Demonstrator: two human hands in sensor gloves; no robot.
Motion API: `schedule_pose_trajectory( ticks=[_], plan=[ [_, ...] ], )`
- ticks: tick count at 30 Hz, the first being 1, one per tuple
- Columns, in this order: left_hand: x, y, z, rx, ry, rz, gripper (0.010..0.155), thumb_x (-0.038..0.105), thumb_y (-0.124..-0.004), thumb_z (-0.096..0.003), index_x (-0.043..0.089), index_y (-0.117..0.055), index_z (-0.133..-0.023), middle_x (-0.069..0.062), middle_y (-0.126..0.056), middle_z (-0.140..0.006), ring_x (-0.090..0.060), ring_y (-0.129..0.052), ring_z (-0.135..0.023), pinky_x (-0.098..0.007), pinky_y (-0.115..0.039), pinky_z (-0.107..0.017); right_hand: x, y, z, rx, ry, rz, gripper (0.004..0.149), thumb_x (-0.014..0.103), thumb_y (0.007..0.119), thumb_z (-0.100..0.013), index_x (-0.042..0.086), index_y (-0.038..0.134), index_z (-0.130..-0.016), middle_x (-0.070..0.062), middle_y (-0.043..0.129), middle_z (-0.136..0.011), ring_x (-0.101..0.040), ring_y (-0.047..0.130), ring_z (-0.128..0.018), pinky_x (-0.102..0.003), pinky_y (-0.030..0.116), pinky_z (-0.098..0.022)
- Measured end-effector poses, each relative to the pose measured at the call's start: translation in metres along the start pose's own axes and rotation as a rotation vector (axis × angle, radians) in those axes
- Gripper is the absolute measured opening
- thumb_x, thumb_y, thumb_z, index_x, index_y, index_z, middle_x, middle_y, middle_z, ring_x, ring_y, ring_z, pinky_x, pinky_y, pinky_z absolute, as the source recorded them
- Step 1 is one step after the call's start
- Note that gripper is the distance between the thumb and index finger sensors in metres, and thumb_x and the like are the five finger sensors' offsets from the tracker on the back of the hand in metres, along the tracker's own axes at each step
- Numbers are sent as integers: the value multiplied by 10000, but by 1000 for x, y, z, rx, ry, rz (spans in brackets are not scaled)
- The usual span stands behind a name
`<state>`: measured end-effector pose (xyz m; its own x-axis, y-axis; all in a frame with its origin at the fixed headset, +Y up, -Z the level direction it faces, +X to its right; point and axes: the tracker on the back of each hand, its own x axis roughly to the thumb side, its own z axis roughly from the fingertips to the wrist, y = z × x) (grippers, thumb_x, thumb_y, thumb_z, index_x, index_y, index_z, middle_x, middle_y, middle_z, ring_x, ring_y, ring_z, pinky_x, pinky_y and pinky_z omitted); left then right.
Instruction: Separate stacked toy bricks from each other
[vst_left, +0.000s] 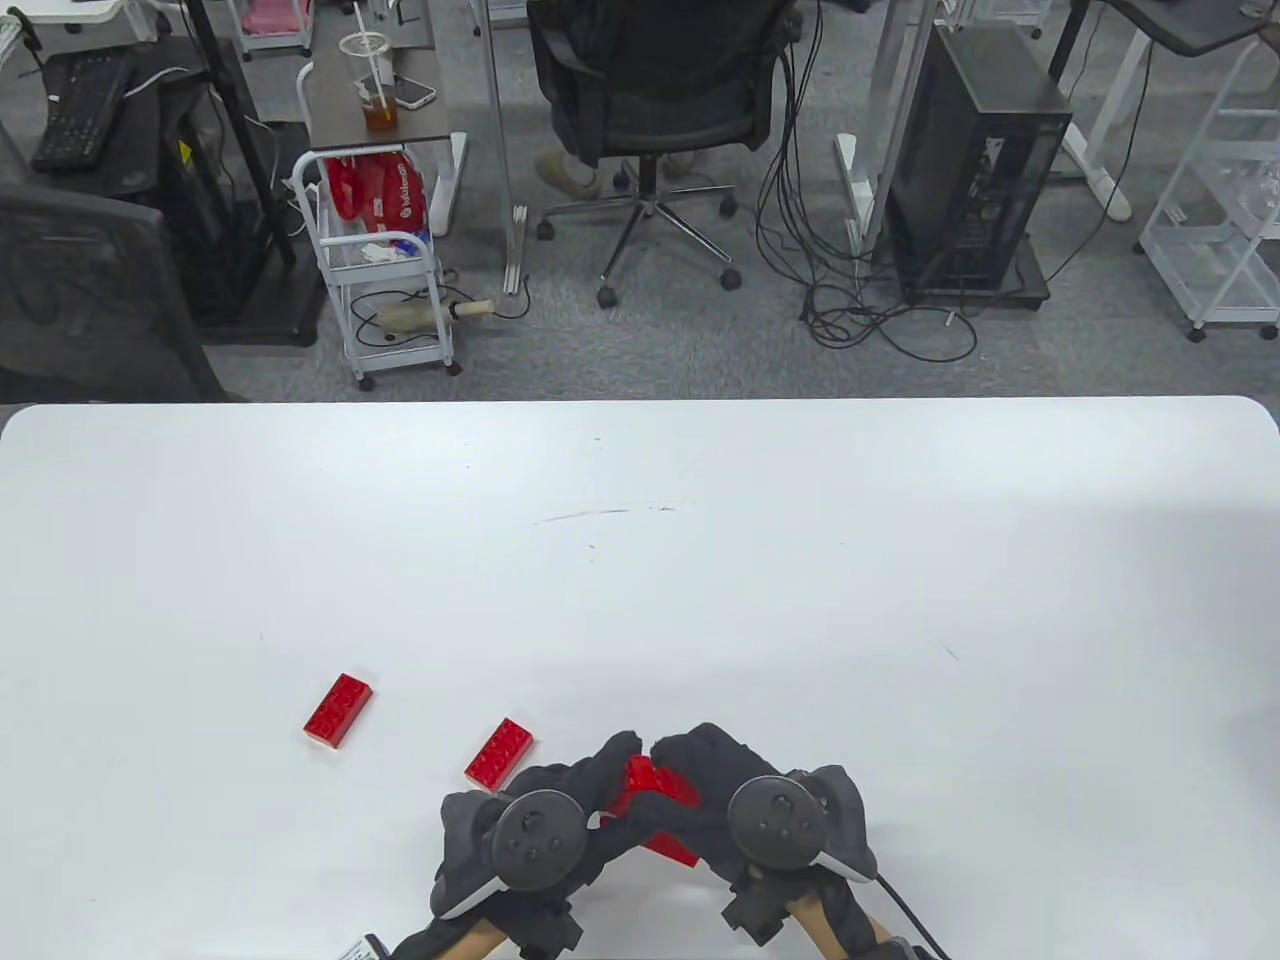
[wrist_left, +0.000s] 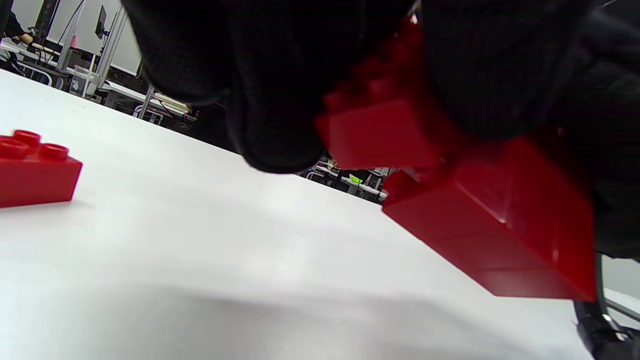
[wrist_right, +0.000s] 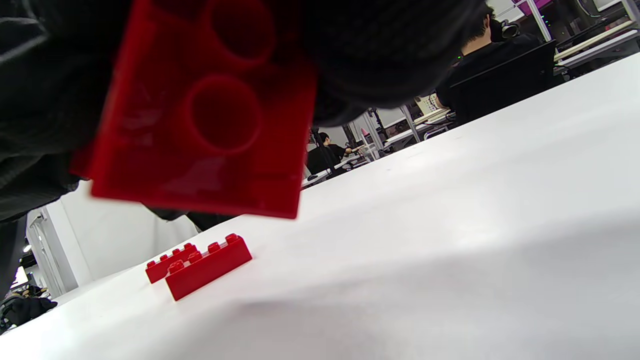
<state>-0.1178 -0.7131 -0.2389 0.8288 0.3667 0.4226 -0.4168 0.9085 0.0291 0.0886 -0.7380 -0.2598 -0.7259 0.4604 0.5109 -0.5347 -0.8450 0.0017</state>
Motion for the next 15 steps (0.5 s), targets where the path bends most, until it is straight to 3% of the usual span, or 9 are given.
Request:
schedule_pose_trajectory(
  ticks=[9, 15],
  plan=[
    [-11, 4, -23, -147, 80, 0, 705, 590, -782, -415, 370, -672, -1076, 25, -936, -959, -242, -1024, -760, -473, -782, -669, -10, -3, -3, 41, 44, -24, 653, 672, 604, -515, 179, 760, -915, -117, 817, -767, -181, 980, -497, -272, 939, -274],
    [-25, 9, -52, -275, 196, -60, 691, 530, -779, -447, 397, -610, -1104, -15, -845, -1057, -295, -938, -879, -513, -729, -708, -13, -7, -3, 37, 51, -26, 651, 672, 604, -516, 184, 757, -918, -117, 817, -770, -184, 979, -500, -274, 938, -277]
  ],
)
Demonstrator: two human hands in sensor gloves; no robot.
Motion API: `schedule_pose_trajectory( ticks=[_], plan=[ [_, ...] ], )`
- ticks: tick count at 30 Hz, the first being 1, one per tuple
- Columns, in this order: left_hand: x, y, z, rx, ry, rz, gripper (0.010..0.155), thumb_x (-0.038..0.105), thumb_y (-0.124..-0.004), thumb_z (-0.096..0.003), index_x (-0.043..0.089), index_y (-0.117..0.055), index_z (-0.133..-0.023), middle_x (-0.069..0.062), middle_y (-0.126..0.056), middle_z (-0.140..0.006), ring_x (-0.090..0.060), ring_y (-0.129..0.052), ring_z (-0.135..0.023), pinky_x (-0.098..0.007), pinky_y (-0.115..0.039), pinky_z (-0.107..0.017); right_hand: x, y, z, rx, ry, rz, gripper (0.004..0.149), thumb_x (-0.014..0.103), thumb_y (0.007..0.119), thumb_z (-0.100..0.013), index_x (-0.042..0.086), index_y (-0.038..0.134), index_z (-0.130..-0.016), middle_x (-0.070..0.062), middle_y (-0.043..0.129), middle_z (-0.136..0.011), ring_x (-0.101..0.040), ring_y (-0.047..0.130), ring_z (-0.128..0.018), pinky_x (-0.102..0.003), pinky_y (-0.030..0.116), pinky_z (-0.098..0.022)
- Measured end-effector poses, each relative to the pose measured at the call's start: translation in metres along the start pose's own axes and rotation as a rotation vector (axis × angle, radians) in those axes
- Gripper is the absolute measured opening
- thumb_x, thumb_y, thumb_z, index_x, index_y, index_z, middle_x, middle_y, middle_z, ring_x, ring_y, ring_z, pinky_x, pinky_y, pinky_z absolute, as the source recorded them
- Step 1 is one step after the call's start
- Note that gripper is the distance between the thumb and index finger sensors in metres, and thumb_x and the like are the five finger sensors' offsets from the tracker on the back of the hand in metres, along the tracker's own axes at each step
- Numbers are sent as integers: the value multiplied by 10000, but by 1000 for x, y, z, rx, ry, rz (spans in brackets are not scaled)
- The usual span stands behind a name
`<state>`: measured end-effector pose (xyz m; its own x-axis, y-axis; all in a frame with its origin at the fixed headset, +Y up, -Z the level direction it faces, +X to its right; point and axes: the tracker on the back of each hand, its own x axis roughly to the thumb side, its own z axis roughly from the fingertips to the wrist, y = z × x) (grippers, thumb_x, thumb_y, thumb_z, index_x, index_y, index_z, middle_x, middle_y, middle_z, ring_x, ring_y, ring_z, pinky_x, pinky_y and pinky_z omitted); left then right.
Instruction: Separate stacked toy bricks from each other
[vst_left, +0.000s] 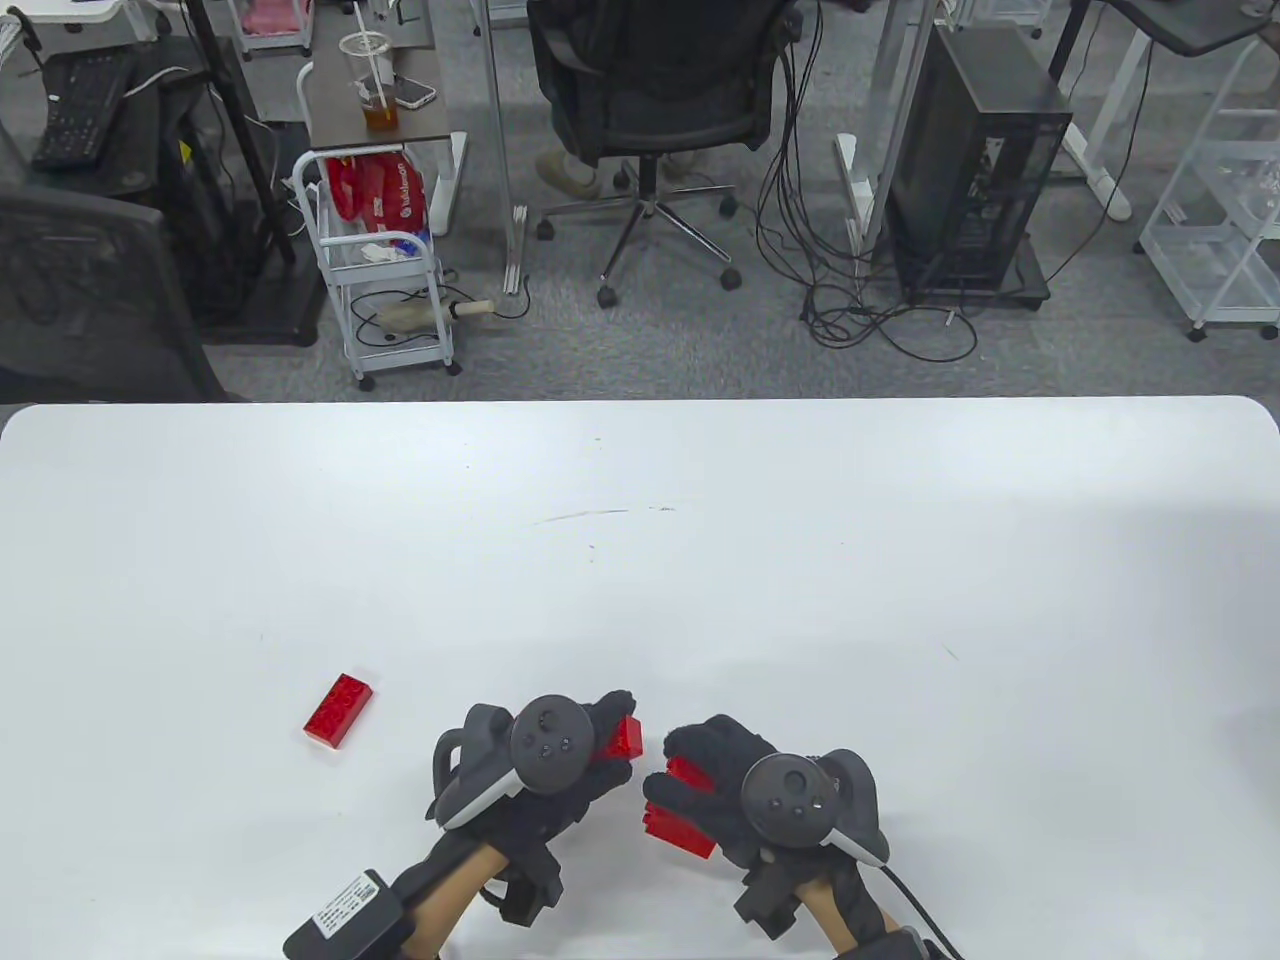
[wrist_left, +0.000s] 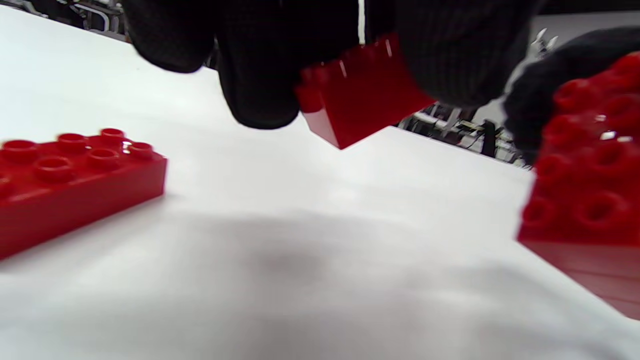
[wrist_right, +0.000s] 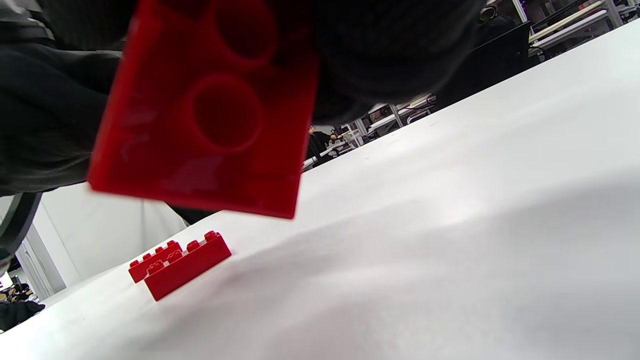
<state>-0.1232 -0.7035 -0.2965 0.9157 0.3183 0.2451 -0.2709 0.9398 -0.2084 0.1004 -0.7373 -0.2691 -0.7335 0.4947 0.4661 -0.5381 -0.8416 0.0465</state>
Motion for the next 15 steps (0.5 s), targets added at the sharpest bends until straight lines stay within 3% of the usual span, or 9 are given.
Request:
schedule_pose_trajectory(
  ticks=[15],
  plan=[
    [-30, 16, -84, -92, 285, -173, 685, 427, -820, -466, 425, -578, -1107, -30, -735, -1142, -329, -815, -997, -543, -653, -760, -2, -6, 0, -15, 4, -22, 647, 672, 603, -517, 191, 754, -924, -117, 814, -778, -189, 978, -505, -278, 937, -282]
  ],
)
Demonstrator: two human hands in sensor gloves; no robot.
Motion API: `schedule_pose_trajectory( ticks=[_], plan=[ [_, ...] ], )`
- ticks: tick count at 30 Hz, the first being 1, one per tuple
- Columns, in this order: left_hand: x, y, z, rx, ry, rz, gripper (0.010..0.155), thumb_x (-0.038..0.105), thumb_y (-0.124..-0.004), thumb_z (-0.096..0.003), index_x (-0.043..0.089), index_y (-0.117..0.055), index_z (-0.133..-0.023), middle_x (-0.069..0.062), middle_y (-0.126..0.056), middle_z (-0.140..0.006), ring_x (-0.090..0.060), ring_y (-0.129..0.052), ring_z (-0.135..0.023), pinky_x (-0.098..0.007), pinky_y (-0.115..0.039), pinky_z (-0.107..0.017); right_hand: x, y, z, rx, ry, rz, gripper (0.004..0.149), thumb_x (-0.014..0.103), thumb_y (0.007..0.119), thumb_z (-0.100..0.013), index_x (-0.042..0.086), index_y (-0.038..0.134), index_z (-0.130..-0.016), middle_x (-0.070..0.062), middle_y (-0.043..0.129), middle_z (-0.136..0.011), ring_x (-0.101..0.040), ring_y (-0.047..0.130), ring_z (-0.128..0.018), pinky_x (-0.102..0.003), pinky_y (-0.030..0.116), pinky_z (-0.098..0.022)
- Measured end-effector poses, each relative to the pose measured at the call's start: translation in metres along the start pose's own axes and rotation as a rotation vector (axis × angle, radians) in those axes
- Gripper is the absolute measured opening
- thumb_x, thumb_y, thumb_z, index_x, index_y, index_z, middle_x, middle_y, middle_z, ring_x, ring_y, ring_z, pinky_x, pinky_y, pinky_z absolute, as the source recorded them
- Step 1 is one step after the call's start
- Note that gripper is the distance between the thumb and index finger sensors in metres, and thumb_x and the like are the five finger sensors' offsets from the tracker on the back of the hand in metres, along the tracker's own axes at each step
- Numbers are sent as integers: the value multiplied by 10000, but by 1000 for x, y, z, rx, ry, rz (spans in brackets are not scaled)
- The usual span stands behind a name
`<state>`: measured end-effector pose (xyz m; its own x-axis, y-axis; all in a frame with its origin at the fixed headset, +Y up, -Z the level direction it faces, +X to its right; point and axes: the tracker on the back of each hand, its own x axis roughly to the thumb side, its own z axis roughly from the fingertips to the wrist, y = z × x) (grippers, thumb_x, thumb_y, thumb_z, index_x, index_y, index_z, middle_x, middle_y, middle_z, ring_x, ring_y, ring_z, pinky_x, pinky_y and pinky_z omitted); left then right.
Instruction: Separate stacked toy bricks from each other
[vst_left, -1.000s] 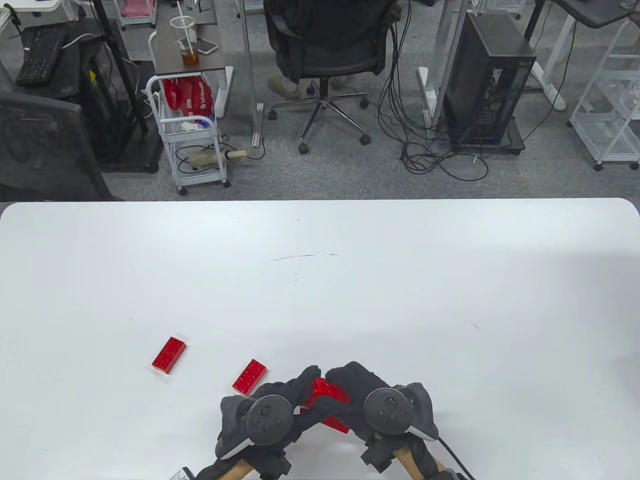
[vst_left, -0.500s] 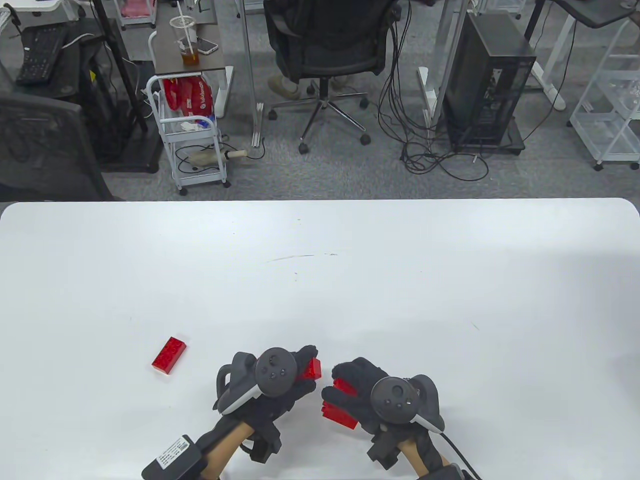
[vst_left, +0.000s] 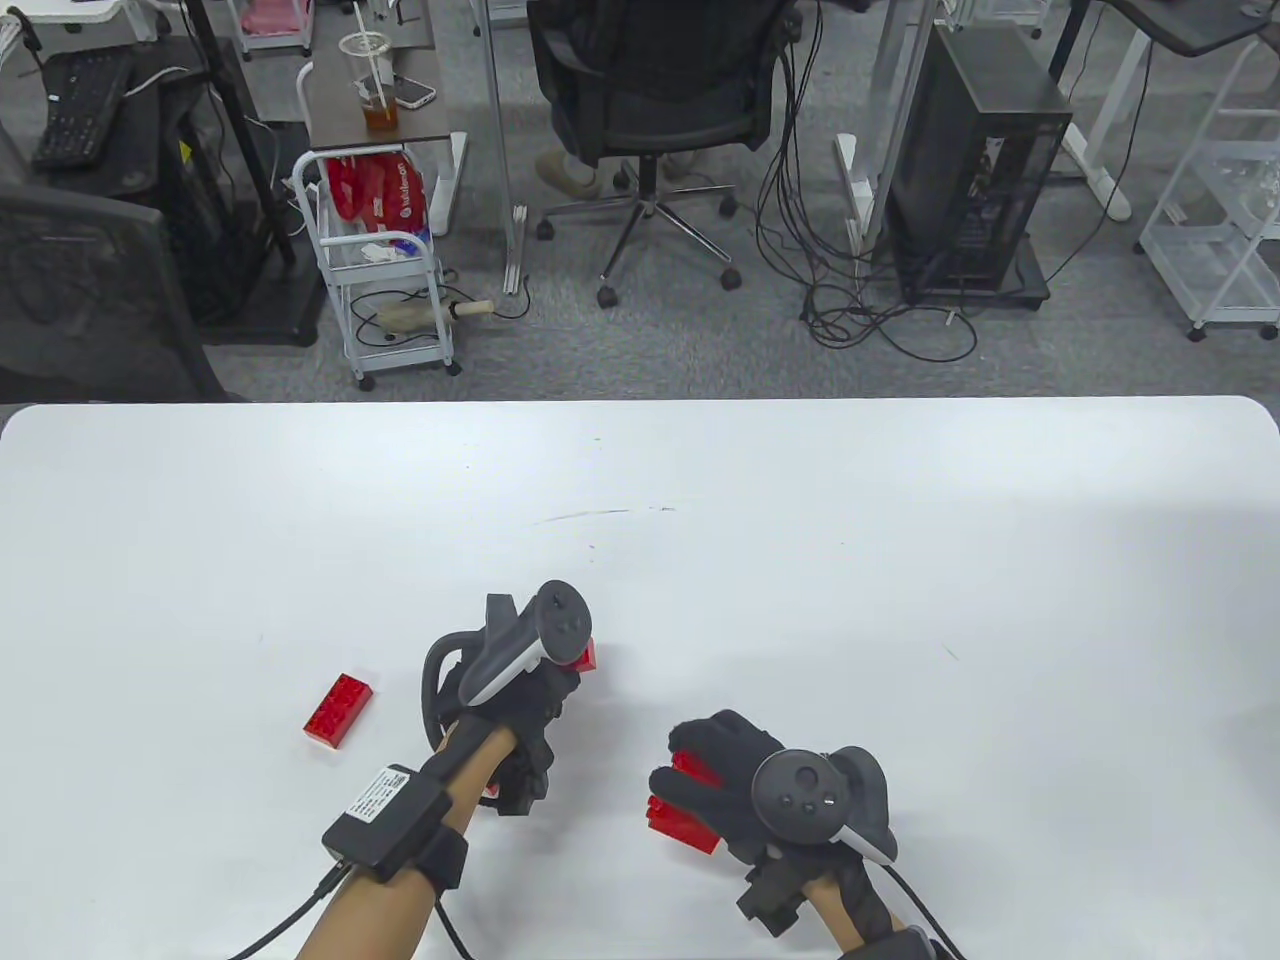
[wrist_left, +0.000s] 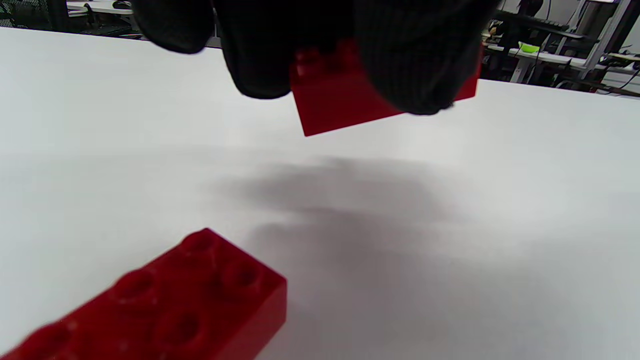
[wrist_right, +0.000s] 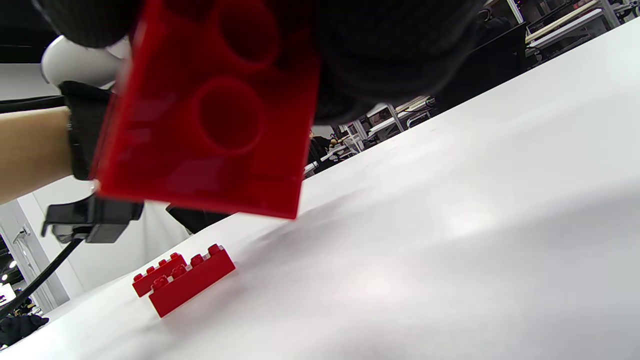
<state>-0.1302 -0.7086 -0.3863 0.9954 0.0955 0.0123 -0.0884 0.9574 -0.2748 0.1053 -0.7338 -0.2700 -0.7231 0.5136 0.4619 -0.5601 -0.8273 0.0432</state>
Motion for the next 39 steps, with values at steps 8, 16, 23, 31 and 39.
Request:
schedule_pose_trajectory(
  ticks=[8, 16, 23, 31, 39],
  plan=[
    [-2, -1, -41, -46, 116, -97, 676, 429, -834, -460, 436, -599, -1094, -29, -736, -1142, -320, -815, -1001, -539, -650, -767, -2, -3, 0, -4, 5, -9, 646, 672, 603, -518, 195, 753, -927, -115, 813, -780, -190, 978, -508, -279, 937, -284],
    [-6, -4, -66, -88, 187, -125, 667, 435, -854, -446, 438, -633, -1075, -32, -764, -1124, -309, -846, -977, -527, -662, -765, -3, -5, 0, -8, 6, -13, 646, 673, 602, -518, 196, 753, -927, -115, 813, -782, -191, 978, -508, -279, 937, -285],
    [-6, -10, -72, -101, 211, -167, 655, 442, -859, -442, 436, -650, -1063, -22, -772, -1113, -296, -863, -961, -515, -671, -764, -3, -5, 0, -13, 1, -12, 646, 672, 602, -518, 197, 754, -927, -115, 815, -781, -191, 978, -509, -279, 937, -284],
    [-3, -13, -70, -130, 210, -205, 732, 498, -844, -433, 430, -561, -1104, -25, -721, -1153, -351, -818, -1015, -545, -635, -784, -3, -7, 1, -20, -1, -12, 645, 671, 601, -518, 199, 751, -931, -116, 813, -786, -194, 979, -513, -280, 937, -287],
    [0, 17, -18, 8, 35, -85, 790, 535, -820, -425, 391, -516, -1140, -49, -660, -1191, -392, -731, -1070, -571, -587, -797, -7, -11, 4, -52, 1, -28, 644, 665, 604, -518, 200, 737, -944, -117, 805, -818, -207, 981, -549, -284, 946, -317]
  ],
)
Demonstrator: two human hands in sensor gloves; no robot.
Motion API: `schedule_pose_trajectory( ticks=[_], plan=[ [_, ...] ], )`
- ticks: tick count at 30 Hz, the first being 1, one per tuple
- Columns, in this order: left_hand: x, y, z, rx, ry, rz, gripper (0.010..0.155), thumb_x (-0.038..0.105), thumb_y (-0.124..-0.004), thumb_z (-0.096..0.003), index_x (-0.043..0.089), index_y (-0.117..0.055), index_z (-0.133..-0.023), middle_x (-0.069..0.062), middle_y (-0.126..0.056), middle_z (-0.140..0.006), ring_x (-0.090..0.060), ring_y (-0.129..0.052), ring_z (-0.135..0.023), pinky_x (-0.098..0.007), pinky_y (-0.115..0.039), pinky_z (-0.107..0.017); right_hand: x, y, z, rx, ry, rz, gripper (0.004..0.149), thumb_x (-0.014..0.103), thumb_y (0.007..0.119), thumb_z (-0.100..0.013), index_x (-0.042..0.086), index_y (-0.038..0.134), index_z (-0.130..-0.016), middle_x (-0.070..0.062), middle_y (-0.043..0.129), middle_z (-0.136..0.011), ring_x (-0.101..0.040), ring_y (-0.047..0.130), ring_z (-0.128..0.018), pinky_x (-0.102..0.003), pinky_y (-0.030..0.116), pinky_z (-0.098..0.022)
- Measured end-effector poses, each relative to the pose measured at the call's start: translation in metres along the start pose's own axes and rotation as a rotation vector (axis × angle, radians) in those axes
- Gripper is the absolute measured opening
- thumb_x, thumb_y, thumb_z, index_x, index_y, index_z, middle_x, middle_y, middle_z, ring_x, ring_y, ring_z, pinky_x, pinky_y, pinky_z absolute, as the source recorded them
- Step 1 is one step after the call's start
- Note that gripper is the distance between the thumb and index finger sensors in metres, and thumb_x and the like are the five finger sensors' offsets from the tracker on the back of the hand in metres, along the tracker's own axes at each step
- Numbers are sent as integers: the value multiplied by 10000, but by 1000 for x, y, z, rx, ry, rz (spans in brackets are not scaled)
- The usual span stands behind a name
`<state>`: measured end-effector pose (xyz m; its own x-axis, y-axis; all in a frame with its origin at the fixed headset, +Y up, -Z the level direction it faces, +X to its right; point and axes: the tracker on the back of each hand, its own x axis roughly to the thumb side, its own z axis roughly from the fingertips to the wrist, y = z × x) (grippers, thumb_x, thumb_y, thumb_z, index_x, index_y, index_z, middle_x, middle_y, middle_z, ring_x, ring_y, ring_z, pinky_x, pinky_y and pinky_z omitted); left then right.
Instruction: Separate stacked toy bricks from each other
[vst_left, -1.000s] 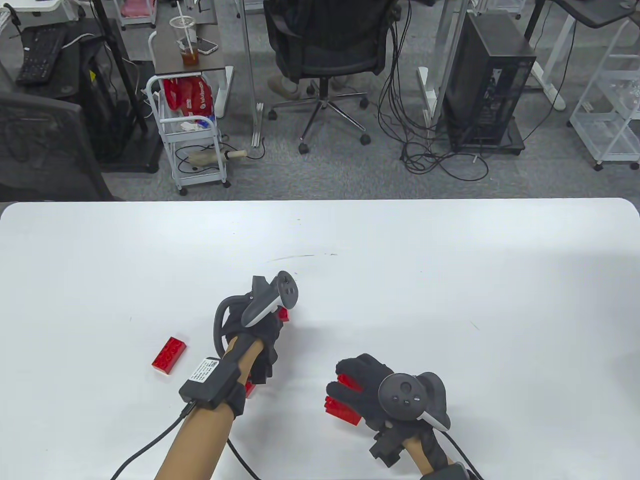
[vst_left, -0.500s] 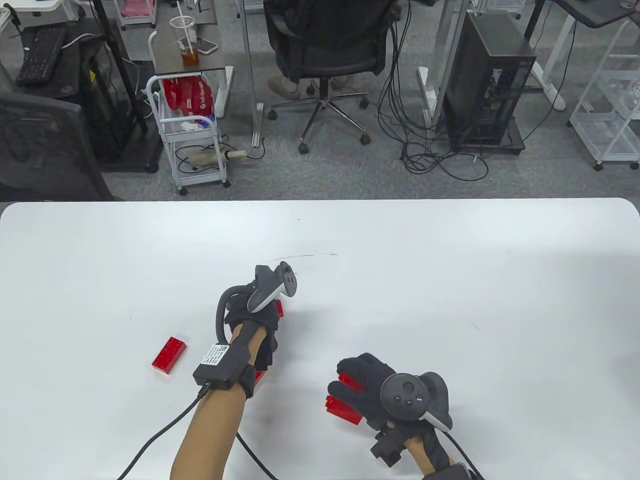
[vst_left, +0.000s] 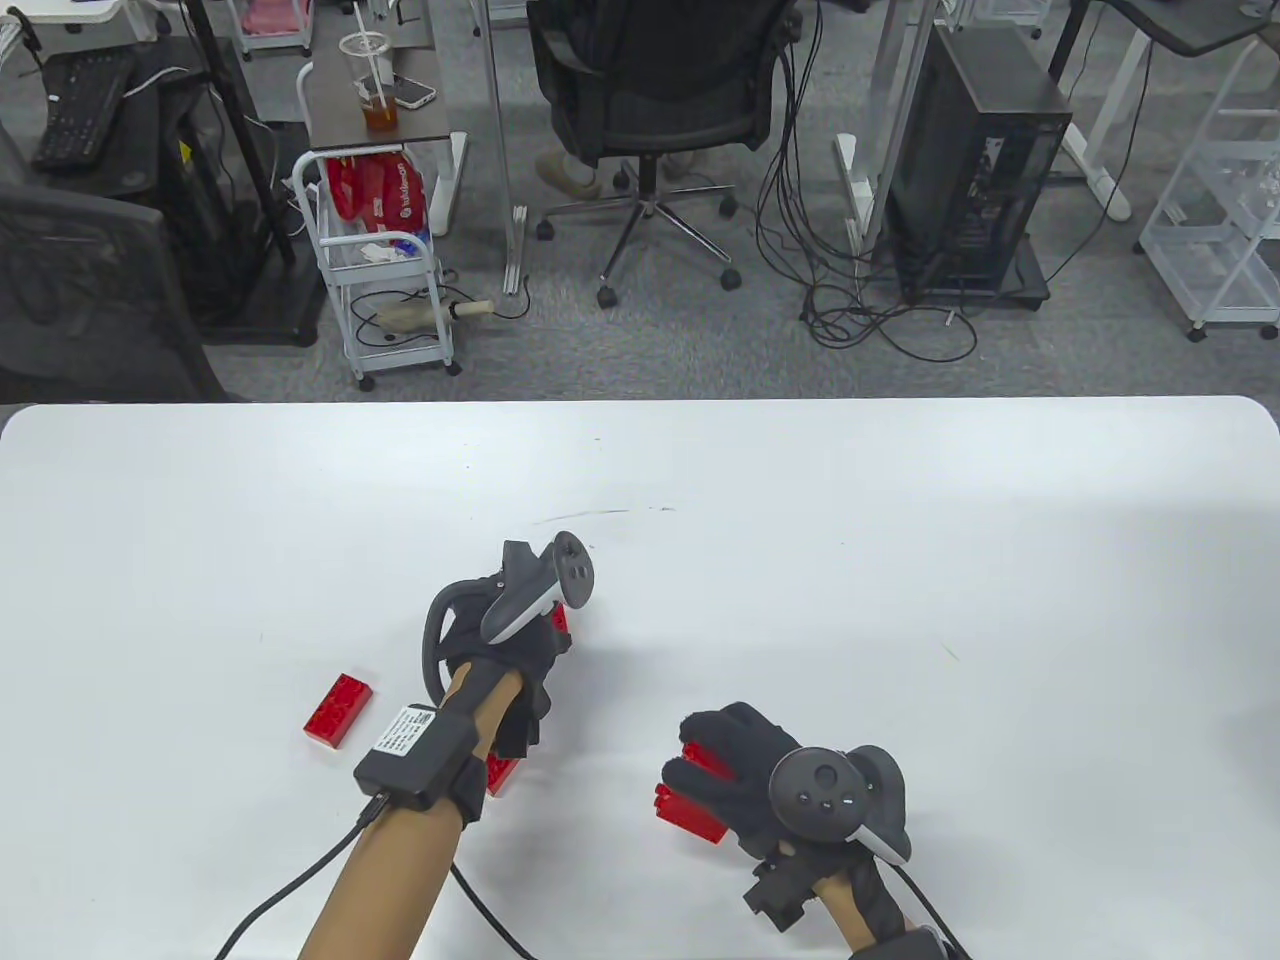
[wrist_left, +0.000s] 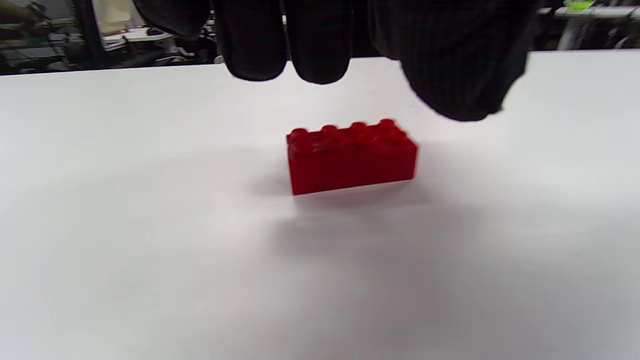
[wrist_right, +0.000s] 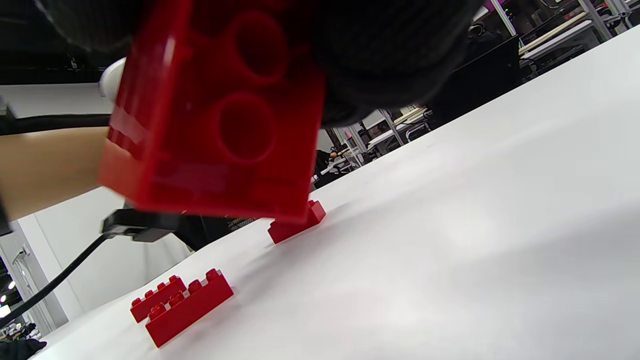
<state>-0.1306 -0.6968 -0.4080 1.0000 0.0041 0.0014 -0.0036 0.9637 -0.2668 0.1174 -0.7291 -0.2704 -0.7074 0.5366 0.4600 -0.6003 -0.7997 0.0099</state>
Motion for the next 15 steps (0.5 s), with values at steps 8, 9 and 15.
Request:
schedule_pose_trajectory(
  ticks=[8, 9, 15],
  plan=[
    [11, 11, 79, 92, -297, 91, 804, 536, -820, -420, 334, -536, -1144, -41, -693, -1174, -368, -758, -1062, -557, -613, -788, -4, -3, 3, -33, 2, -54, 643, 645, 609, -522, 191, 726, -961, -136, 815, -870, -229, 1008, -607, -293, 981, -378],
    [12, 9, 89, 104, -331, 92, 811, 537, -821, -420, 324, -531, -1147, -42, -694, -1174, -369, -758, -1062, -555, -615, -788, -5, -4, 3, -41, 4, -58, 641, 642, 612, -521, 190, 724, -962, -139, 813, -873, -234, 1007, -613, -299, 981, -384],
    [14, -6, 122, 103, -471, 170, 861, 547, -814, -419, 258, -490, -1163, -56, -687, -1174, -370, -764, -1058, -552, -623, -783, -8, -5, 4, -65, 6, -68, 641, 633, 617, -522, 191, 702, -978, -148, 793, -904, -252, 1003, -658, -325, 974, -430]
  ],
)
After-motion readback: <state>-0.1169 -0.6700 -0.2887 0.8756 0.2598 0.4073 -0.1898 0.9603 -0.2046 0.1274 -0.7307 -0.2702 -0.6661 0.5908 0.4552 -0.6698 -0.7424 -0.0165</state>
